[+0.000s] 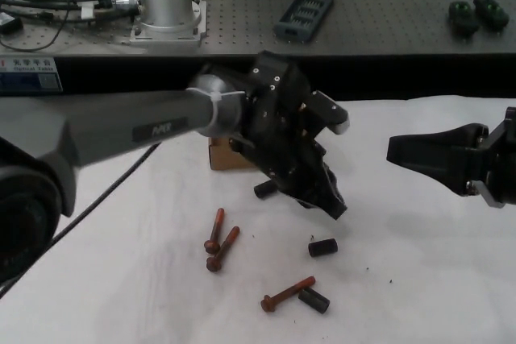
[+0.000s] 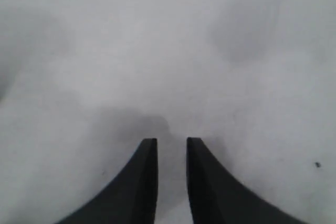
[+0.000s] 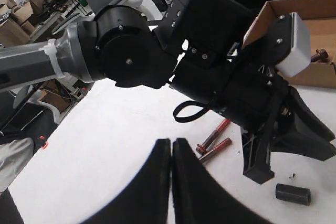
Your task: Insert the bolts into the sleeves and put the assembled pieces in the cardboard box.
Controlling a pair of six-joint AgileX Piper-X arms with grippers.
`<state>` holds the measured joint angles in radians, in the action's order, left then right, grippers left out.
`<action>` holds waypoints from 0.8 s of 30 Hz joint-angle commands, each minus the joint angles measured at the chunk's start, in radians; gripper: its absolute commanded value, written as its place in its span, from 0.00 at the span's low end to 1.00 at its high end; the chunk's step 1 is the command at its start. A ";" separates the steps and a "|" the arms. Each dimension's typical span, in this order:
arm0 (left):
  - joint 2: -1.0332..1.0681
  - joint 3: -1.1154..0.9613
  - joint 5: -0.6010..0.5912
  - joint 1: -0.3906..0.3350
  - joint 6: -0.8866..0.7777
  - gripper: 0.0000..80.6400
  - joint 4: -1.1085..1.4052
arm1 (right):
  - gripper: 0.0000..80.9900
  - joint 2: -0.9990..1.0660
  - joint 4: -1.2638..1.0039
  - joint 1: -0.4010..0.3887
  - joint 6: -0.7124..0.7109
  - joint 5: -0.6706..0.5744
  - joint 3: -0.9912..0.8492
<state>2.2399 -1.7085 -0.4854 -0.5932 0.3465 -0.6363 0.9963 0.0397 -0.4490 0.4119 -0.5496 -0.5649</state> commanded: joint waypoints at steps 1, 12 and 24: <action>-0.024 -0.013 0.119 0.032 0.022 0.19 -0.050 | 0.03 -0.006 0.000 0.007 -0.009 0.002 -0.010; -0.056 -0.037 0.212 0.099 0.084 0.54 -0.059 | 0.03 -0.006 0.000 0.007 -0.032 0.002 -0.010; -0.041 -0.035 0.298 0.095 0.205 0.47 -0.121 | 0.03 -0.006 0.000 0.007 -0.032 0.002 -0.010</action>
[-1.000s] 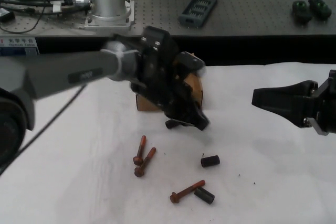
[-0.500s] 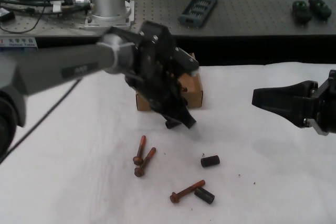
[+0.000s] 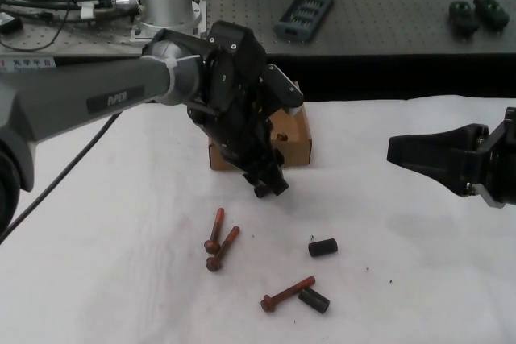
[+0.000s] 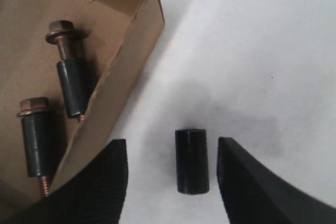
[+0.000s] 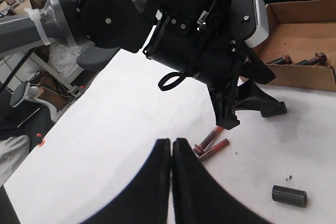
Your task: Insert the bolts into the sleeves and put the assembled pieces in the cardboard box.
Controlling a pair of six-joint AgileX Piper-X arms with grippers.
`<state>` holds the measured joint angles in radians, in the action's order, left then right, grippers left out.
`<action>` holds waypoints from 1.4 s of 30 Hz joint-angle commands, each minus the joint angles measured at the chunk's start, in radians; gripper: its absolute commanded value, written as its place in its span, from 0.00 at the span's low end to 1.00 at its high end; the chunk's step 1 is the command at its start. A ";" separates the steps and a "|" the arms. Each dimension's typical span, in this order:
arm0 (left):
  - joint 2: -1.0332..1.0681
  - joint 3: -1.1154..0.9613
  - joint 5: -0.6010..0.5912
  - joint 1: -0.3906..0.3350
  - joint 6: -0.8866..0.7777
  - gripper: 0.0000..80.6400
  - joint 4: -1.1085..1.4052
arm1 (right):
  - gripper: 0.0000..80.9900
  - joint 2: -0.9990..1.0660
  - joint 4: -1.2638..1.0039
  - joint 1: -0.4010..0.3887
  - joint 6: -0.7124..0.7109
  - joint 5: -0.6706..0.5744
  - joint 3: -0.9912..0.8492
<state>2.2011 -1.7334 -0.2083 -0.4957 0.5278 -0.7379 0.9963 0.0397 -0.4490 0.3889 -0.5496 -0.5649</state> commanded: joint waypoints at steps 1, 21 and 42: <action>0.002 -0.010 0.031 -0.004 0.028 0.47 -0.025 | 0.03 -0.006 0.000 0.007 -0.009 0.002 -0.010; 0.042 -0.010 0.039 -0.014 0.073 0.47 -0.025 | 0.03 -0.006 0.008 0.007 -0.009 0.002 -0.010; 0.050 -0.010 0.090 -0.043 0.122 0.37 -0.018 | 0.03 -0.006 0.022 0.007 -0.009 -0.004 -0.009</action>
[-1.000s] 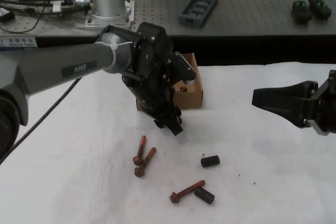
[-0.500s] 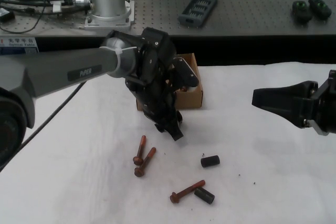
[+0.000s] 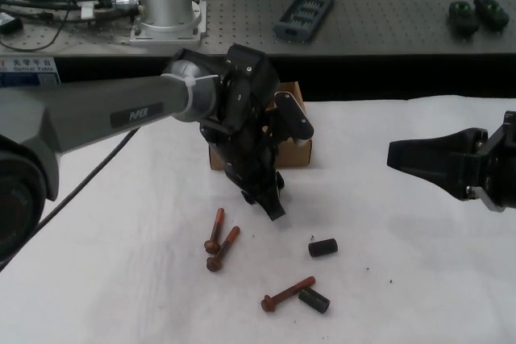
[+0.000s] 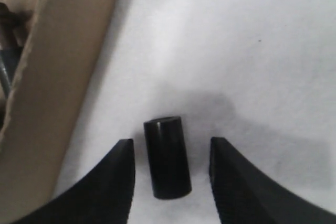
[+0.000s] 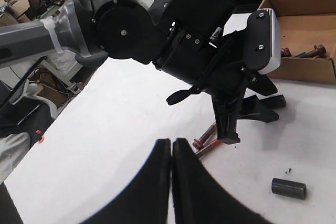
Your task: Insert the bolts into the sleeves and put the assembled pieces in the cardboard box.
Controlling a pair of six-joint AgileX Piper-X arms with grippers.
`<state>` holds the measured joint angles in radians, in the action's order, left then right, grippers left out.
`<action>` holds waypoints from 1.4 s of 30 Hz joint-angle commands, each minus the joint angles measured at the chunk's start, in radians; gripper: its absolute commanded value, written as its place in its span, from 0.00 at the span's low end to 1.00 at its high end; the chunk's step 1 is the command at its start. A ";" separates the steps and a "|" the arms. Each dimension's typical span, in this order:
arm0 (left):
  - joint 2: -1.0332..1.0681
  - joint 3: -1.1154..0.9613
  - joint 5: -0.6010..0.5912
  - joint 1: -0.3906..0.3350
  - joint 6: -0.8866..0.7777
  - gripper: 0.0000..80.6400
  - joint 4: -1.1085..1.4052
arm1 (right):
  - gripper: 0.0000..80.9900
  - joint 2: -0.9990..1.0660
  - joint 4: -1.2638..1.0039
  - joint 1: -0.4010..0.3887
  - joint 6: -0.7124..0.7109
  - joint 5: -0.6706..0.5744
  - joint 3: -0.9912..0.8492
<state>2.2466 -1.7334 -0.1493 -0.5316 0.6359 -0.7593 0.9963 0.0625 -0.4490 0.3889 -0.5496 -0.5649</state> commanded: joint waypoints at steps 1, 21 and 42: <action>0.005 -0.010 0.037 -0.007 0.014 0.32 0.004 | 0.03 -0.006 -0.001 0.007 -0.009 -0.004 -0.009; -0.054 -0.028 0.003 0.021 -0.150 0.06 -0.173 | 0.03 -0.006 -0.001 0.007 -0.009 -0.004 -0.009; -0.323 0.098 -0.277 0.094 -0.224 0.06 -0.621 | 0.03 0.182 -0.002 -0.090 0.097 -0.137 -0.009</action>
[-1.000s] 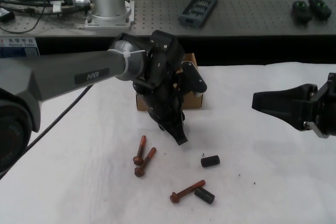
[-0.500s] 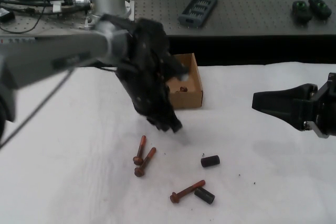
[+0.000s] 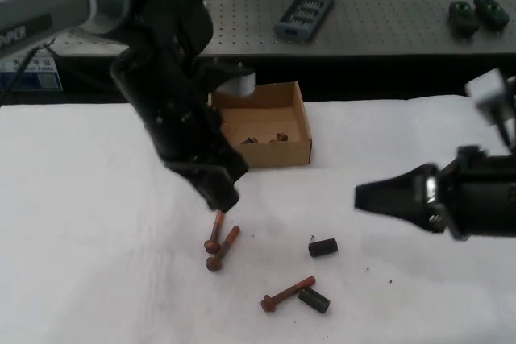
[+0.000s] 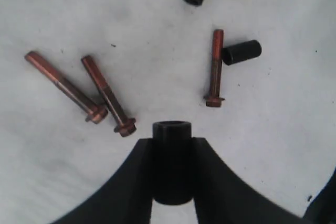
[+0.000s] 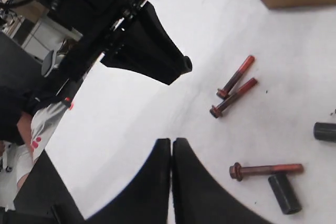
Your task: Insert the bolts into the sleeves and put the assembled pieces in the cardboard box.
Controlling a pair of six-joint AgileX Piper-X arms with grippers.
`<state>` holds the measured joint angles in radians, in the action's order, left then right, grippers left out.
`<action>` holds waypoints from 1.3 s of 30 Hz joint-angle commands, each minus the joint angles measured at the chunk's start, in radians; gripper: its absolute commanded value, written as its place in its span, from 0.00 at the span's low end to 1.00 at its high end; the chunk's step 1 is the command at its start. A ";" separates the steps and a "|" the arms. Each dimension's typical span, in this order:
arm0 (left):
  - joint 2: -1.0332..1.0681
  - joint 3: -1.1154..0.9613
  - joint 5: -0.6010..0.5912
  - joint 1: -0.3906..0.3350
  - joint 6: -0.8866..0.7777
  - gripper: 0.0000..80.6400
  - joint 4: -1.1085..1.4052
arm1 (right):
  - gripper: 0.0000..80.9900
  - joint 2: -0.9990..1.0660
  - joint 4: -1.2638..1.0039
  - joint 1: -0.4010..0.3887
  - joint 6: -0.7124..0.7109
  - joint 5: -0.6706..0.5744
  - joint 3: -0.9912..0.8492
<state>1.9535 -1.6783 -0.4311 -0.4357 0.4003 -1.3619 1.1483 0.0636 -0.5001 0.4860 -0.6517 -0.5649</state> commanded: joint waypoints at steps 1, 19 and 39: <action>-0.034 0.066 0.007 -0.002 0.017 0.06 -0.019 | 0.03 0.035 -0.003 -0.051 0.000 -0.034 -0.009; -0.037 0.481 0.151 -0.020 -0.051 0.06 0.323 | 0.03 0.044 -0.003 -0.129 0.000 0.018 -0.009; -0.037 0.482 0.315 -0.061 -0.025 0.26 0.277 | 0.03 0.044 -0.003 -0.129 0.002 0.036 -0.009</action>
<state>1.9067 -1.2066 -0.1822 -0.4984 0.3729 -1.0763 1.1915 0.0663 -0.6267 0.4889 -0.6132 -0.5649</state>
